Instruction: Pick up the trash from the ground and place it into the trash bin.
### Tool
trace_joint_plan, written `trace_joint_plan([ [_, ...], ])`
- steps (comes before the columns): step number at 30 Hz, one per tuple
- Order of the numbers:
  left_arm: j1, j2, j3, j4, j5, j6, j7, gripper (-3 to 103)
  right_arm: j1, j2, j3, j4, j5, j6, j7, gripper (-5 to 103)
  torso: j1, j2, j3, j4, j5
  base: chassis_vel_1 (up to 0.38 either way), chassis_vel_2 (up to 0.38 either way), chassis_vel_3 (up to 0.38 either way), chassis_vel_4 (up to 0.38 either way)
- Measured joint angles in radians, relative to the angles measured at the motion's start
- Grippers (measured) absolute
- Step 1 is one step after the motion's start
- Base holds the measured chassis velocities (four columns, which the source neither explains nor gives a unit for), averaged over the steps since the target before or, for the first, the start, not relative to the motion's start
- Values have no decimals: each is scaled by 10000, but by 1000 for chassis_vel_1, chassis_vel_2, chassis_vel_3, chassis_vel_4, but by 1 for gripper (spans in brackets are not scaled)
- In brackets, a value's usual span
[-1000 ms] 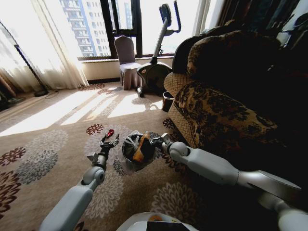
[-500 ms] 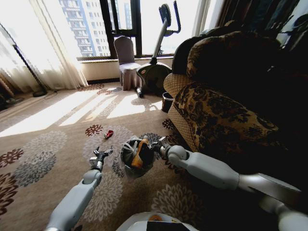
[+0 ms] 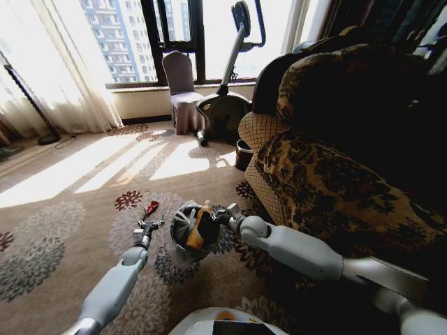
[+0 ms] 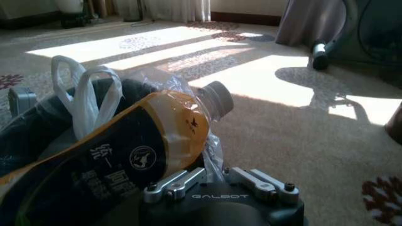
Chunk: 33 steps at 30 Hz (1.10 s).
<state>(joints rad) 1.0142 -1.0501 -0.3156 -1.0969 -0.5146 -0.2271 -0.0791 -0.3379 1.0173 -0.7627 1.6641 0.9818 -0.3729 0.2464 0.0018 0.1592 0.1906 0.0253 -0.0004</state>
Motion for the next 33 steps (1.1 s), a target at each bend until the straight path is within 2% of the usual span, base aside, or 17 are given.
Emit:
trace_joint_plan([
  [2,110,83,-48,-81,-45,20,-7,100,-1,45,0,-29,3,11,-3,0,1,-3,6,9,-4,-168,349,-4,-303],
  [3,132,118,-69,-88,-59,24,-10,100,0,58,0,-22,-1,11,16,0,2,-3,7,23,-1,-61,233,-17,-277],
  [8,180,165,-100,-146,-175,66,-13,100,-49,75,-2,42,-16,63,94,0,2,-2,8,27,-6,-32,207,-30,-164],
  [9,190,164,-103,-158,-196,78,-14,100,-93,88,-4,50,-43,156,119,0,3,-2,7,30,-6,14,187,-61,-98],
  [10,205,155,-110,-179,-213,81,-13,100,-138,101,-1,58,-70,261,171,0,4,-2,8,44,-6,15,236,-61,-131],
  [12,216,149,-114,-185,-221,83,-13,100,-162,107,8,66,-83,310,198,0,5,-2,8,49,-5,15,236,-68,-131],
  [18,327,88,-138,-213,-294,91,-11,100,-330,-31,136,501,-80,380,372,0,11,-10,14,51,14,55,133,-39,-139],
  [33,291,66,-92,-331,-405,239,-107,100,-610,-102,311,655,-145,372,382,0,15,-13,16,48,6,121,23,-90,-22],
])
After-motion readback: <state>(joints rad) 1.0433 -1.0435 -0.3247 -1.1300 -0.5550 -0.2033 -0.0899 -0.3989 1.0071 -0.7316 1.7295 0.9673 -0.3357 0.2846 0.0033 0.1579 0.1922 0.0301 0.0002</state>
